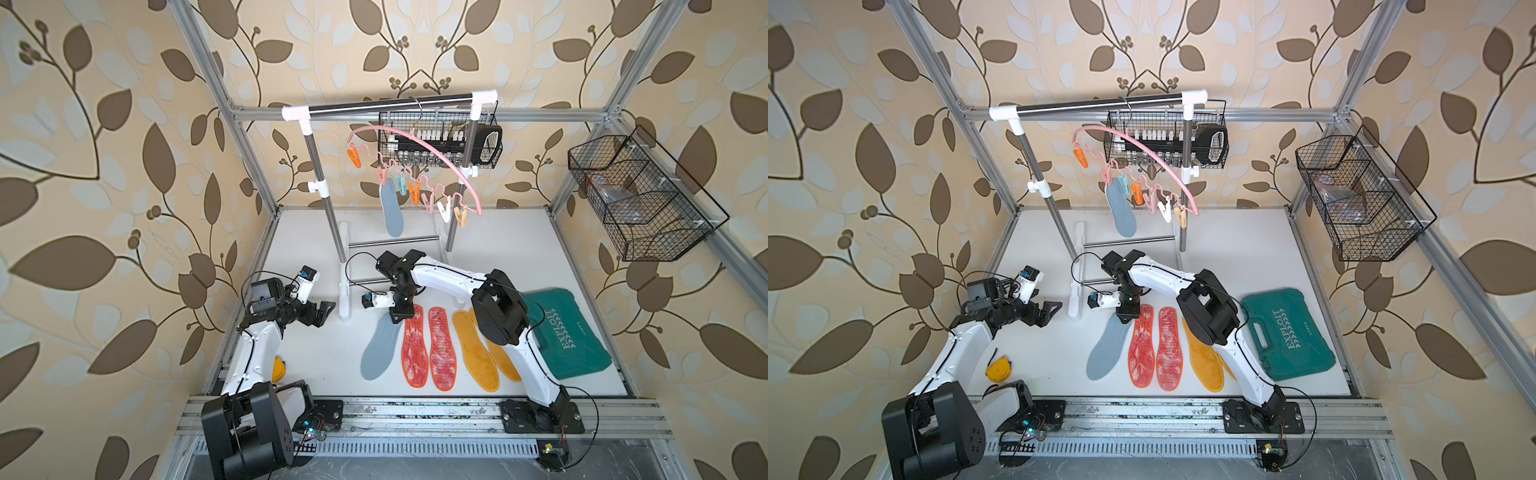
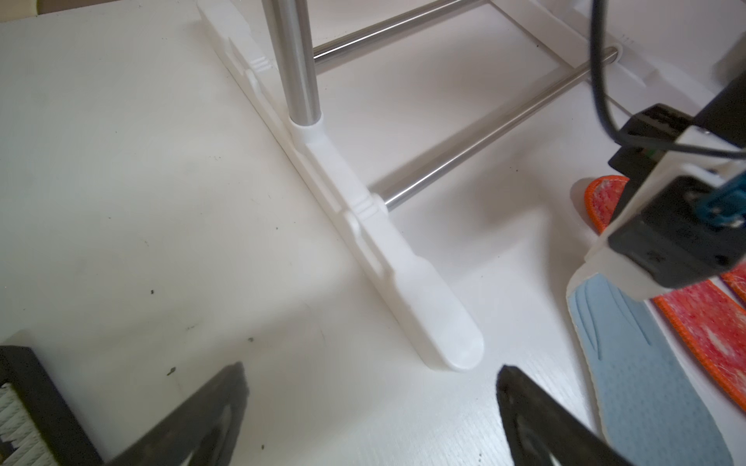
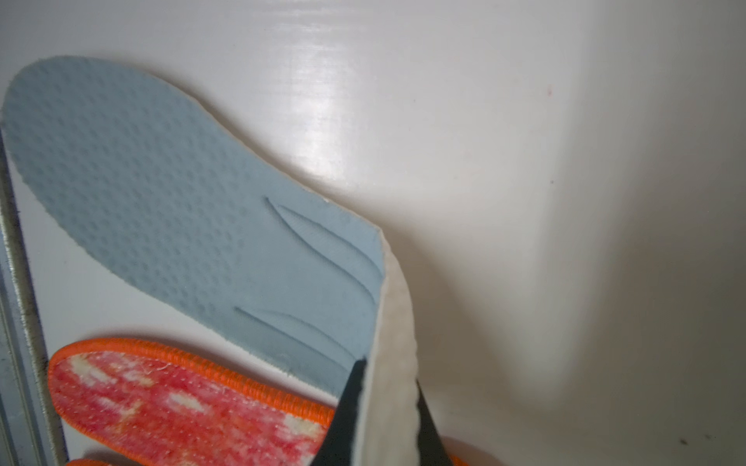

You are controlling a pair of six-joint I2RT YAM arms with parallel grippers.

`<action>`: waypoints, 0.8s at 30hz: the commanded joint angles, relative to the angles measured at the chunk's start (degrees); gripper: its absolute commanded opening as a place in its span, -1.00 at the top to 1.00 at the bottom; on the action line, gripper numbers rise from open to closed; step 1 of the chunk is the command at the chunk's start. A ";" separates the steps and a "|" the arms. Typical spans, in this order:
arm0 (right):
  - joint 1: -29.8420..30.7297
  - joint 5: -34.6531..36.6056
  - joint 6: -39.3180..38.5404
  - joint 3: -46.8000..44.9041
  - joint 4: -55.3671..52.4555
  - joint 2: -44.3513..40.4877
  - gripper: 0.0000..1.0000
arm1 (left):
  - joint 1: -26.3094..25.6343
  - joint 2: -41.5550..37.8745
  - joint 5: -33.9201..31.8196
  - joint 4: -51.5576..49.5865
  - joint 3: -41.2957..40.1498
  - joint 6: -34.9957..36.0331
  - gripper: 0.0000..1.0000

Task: Take the shoe insoles off the hanger
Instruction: Place the insole at the center of the board.

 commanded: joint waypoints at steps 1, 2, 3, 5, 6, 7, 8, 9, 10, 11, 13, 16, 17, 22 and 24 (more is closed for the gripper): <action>0.03 -2.42 -2.49 2.13 -5.91 3.47 0.89 | 0.63 -0.01 0.77 -0.54 1.77 0.96 -0.98; 0.07 -2.98 -3.49 3.12 -7.33 4.33 0.92 | 0.60 -0.10 0.84 -0.65 1.76 1.05 -0.98; -0.01 -3.52 -4.42 3.84 -8.24 4.85 0.92 | 0.58 -0.10 0.86 -0.68 1.83 1.05 -0.98; -0.01 -4.08 -5.86 4.24 -8.47 5.33 0.93 | 0.63 -0.10 0.85 -0.87 1.91 1.18 -0.98; -0.09 -4.72 -7.10 4.24 -8.64 5.33 0.92 | 0.59 -0.19 0.86 -0.98 1.81 1.14 -0.98; -0.08 -5.36 -8.42 4.23 -8.79 5.33 0.91 | 0.65 -0.15 0.86 -1.00 1.77 1.22 -0.98; -0.02 -5.31 -8.92 4.15 -8.16 5.25 0.88 | 0.64 -0.28 0.86 -0.97 1.81 1.13 -0.98; -0.15 -5.03 -8.92 3.85 -7.14 5.08 0.87 | 0.61 -0.20 0.86 -0.96 1.77 1.22 -0.98; -0.12 -4.44 -8.92 3.47 -6.15 5.02 0.86 | 0.62 -0.19 0.86 -1.02 1.76 1.19 -0.98; -0.10 -3.36 -8.25 3.57 -5.21 5.19 0.81 | 0.65 -0.19 0.81 -1.04 1.77 1.16 -0.98; -0.38 -1.00 -6.30 3.62 -3.22 5.33 0.76 | 0.63 -0.15 0.77 -1.00 1.77 1.13 -0.98; -0.38 2.95 -3.44 2.21 0.92 4.67 0.44 | 0.64 -0.19 0.77 -1.02 1.86 1.12 -0.98; -0.44 4.12 -2.37 1.43 2.49 4.26 0.41 | 0.58 -0.11 0.83 -1.05 1.91 1.13 -0.98; -0.84 3.88 0.96 -0.25 6.25 2.96 0.30 | 0.65 0.11 0.84 -1.17 2.02 1.20 -0.98; -0.79 4.47 2.23 -1.09 7.65 2.37 0.24 | 0.65 0.07 0.86 -1.16 2.01 1.27 -0.98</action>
